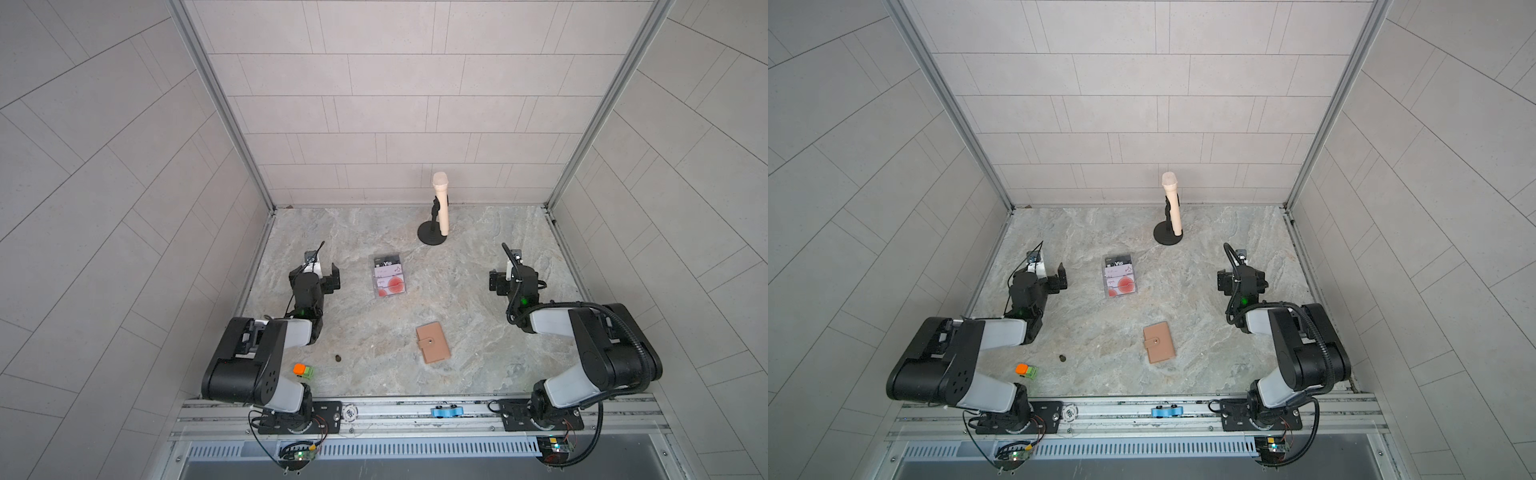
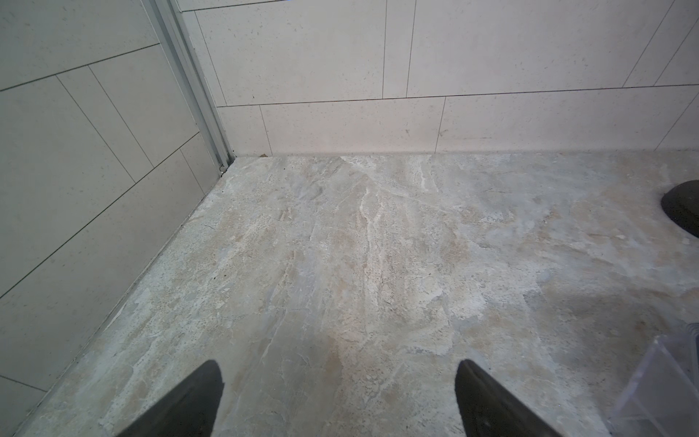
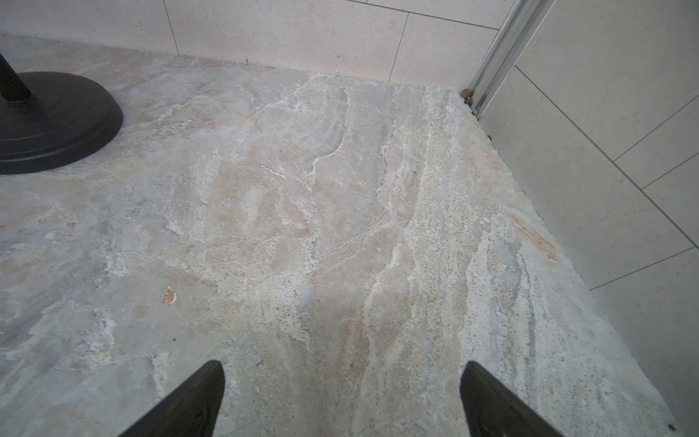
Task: Take the credit cards out of the card holder
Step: Pick up the card holder from the center of the table.
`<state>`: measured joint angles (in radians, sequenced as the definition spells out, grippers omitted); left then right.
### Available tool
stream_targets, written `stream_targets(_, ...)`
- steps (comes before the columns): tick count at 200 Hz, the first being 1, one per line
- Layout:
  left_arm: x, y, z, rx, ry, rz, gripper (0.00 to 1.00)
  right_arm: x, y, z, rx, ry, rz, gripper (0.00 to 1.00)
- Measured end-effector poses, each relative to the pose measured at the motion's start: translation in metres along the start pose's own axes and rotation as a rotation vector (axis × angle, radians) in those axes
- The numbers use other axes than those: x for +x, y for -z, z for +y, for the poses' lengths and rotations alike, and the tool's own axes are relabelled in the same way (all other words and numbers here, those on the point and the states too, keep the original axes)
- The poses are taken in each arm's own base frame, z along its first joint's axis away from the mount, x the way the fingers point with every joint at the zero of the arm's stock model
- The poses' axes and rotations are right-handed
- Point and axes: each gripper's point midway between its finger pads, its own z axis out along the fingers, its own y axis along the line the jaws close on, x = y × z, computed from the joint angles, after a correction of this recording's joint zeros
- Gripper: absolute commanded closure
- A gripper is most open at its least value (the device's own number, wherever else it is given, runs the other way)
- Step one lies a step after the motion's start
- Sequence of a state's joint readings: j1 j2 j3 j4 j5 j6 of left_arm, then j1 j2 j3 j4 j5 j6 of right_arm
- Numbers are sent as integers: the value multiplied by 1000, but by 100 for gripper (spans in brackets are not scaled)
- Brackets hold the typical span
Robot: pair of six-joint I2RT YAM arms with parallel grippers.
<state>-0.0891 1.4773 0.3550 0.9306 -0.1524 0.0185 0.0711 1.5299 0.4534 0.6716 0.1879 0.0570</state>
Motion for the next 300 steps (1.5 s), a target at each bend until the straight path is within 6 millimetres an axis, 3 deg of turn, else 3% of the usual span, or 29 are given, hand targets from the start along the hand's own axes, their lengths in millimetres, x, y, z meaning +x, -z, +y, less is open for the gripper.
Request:
stream_targets(27, -5, 7, -3, -8, -19, 14, 0, -10, 0, -2, 12, 0, 35, 0)
stream_targets(55, -49, 23, -10, -34, -23, -36, 0, -46, 7, -11, 46, -48, 52, 3)
stream_targets(72, -80, 37, -18, -41, -16, -61, 0, -71, 21, -14, 53, -83, 55, 4)
stream_targets(90, -106, 54, -28, -32, -1, -62, 0, -81, 40, -11, 35, -100, 87, 5)
stream_targets(118, -119, 83, -41, 29, 37, -31, 0, -79, 73, 5, -69, -116, 165, 7)
stream_targets(155, -98, 112, -71, 187, 84, 121, 0, -60, 112, 35, -278, -159, 282, 10)
stream_targets(198, -59, 174, -149, 507, 93, 264, 0, -30, 150, 69, -462, -166, 439, 15)
stream_targets(254, 12, 228, -200, 765, 41, 422, 2, 22, 191, 103, -622, -143, 607, 21)
stream_targets(300, 44, 251, -230, 872, -31, 491, 8, 51, 208, 128, -730, -158, 728, 24)
